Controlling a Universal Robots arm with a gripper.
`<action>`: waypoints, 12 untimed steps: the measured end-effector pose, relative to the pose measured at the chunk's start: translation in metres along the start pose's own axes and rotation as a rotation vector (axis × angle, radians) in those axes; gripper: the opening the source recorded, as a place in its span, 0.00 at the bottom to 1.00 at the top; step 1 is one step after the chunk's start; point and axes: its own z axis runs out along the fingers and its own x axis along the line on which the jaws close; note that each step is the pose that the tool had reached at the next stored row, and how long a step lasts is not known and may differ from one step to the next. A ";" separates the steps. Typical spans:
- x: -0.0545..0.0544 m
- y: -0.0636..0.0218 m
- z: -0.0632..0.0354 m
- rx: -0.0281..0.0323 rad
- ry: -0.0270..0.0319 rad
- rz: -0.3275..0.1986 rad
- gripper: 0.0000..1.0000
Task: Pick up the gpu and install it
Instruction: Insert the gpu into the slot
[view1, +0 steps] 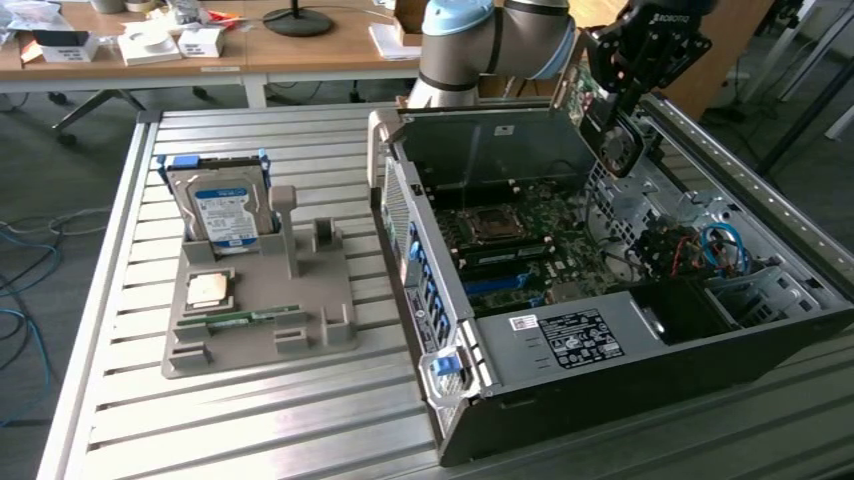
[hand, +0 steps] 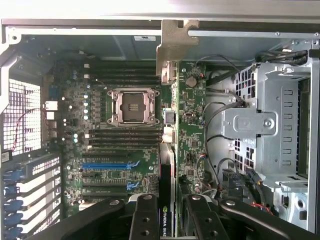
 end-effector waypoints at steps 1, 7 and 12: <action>0.000 0.0000 0.0000 0.0000 0.0000 0.000 0.26; 0.000 0.0000 0.0000 0.0000 0.0000 0.000 0.26; 0.000 0.0000 0.0001 0.0000 0.0004 -0.008 0.26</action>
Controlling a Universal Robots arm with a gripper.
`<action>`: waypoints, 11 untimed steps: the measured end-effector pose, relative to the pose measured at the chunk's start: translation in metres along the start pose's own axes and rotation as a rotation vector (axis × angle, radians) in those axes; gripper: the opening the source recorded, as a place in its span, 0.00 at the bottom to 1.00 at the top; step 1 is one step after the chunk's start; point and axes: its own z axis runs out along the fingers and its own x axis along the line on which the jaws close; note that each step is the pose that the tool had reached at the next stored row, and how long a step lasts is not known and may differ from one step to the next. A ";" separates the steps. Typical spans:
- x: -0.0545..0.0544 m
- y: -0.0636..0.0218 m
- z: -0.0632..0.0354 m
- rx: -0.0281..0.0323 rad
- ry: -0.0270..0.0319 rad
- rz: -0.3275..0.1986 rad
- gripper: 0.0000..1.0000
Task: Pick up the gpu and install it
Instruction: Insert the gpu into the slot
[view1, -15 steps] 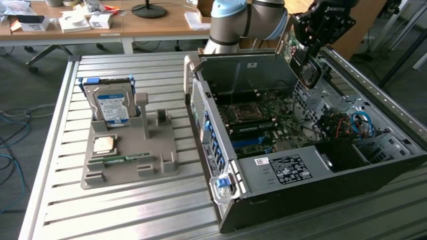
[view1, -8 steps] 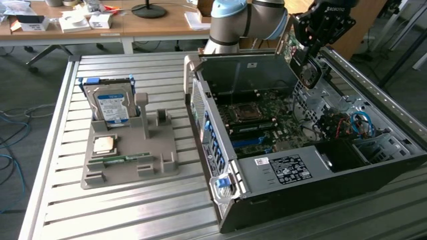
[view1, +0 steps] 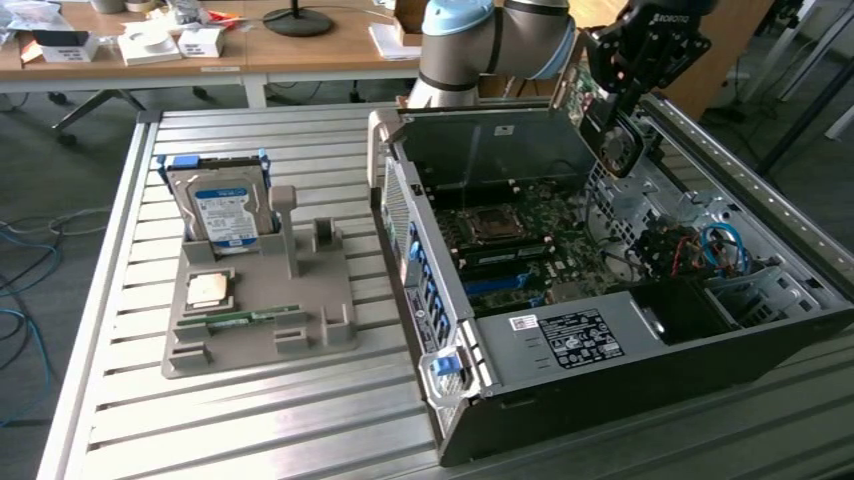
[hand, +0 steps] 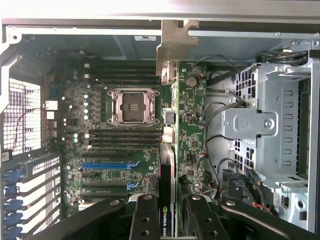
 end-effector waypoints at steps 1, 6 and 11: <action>0.000 0.0000 0.0001 0.0000 0.0005 -0.010 0.26; 0.000 0.0000 0.0005 -0.0002 0.0038 -0.076 0.26; 0.000 -0.0001 0.0012 -0.0003 0.0081 -0.164 0.26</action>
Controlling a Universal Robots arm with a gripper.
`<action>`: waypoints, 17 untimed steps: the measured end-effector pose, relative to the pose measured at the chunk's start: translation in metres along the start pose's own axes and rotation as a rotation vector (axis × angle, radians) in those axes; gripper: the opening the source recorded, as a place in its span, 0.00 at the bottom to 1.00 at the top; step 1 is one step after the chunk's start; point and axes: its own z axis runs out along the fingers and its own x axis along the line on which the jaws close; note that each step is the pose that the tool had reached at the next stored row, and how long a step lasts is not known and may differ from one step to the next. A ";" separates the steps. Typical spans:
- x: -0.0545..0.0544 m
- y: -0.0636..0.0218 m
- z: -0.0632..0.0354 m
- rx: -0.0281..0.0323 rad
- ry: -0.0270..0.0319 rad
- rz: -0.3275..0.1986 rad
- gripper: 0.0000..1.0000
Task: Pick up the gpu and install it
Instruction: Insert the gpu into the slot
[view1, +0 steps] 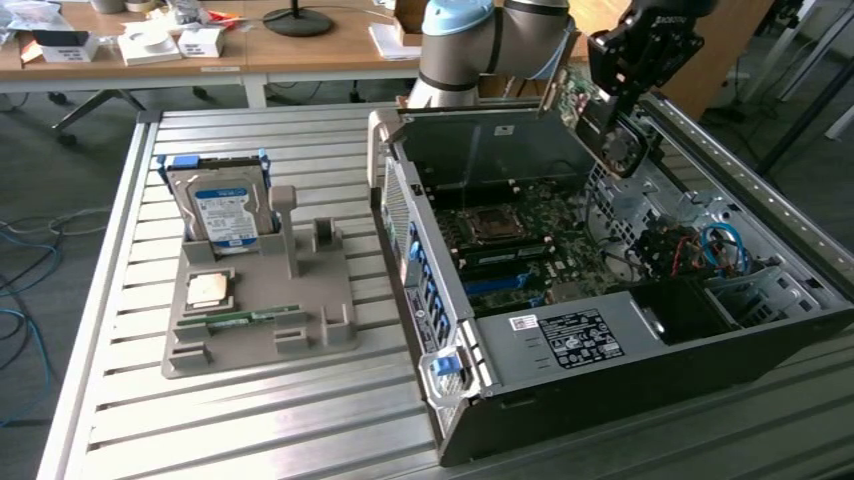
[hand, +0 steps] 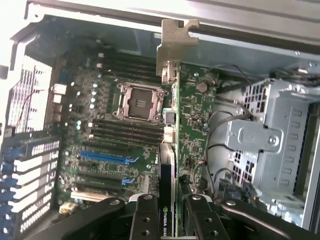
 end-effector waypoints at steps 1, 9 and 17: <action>0.000 0.0000 0.0002 -0.0001 0.0009 -0.018 0.26; 0.000 -0.0001 0.0014 -0.0004 0.0081 -0.164 0.26; 0.000 -0.0001 0.0026 -0.0007 0.0152 -0.309 0.26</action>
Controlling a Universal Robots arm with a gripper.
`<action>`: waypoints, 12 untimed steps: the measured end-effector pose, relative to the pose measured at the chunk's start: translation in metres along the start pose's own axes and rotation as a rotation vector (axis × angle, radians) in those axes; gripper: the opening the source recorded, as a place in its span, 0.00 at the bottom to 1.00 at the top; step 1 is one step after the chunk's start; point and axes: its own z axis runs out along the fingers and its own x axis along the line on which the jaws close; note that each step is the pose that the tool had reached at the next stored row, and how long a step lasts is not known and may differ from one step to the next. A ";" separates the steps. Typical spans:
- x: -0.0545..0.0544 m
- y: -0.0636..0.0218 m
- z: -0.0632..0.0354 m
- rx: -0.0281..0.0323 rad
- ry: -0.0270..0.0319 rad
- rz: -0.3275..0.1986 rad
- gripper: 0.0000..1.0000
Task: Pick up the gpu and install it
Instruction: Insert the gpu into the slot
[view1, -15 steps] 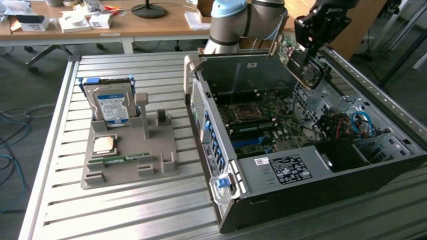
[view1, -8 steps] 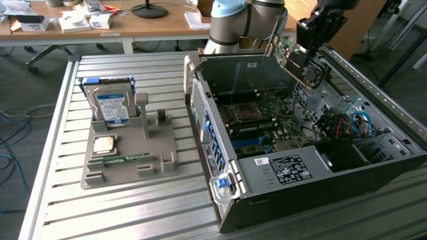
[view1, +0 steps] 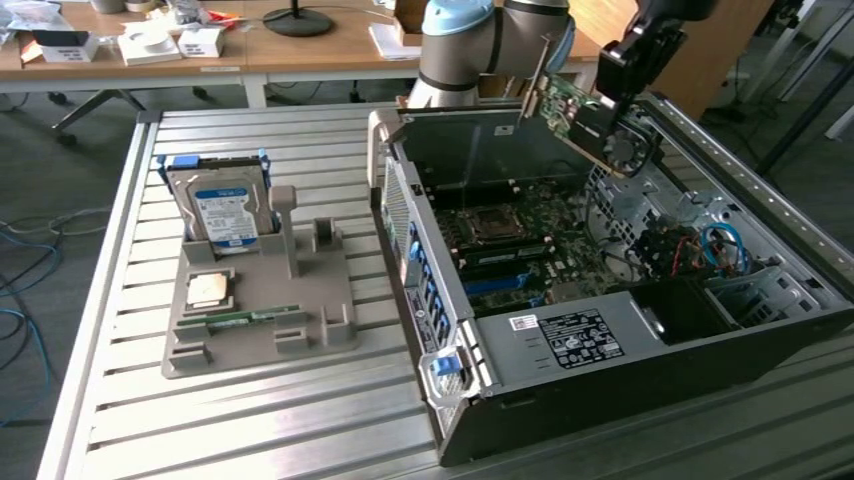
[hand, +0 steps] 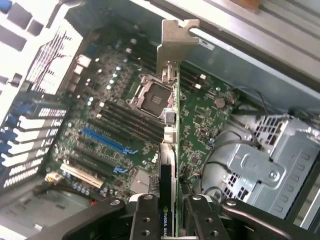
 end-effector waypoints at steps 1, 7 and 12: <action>0.000 0.0000 0.0002 -0.0001 0.0009 -0.018 0.26; 0.000 -0.0001 0.0012 -0.0004 0.0062 -0.127 0.26; 0.000 -0.0001 0.0020 -0.0005 0.0107 -0.218 0.26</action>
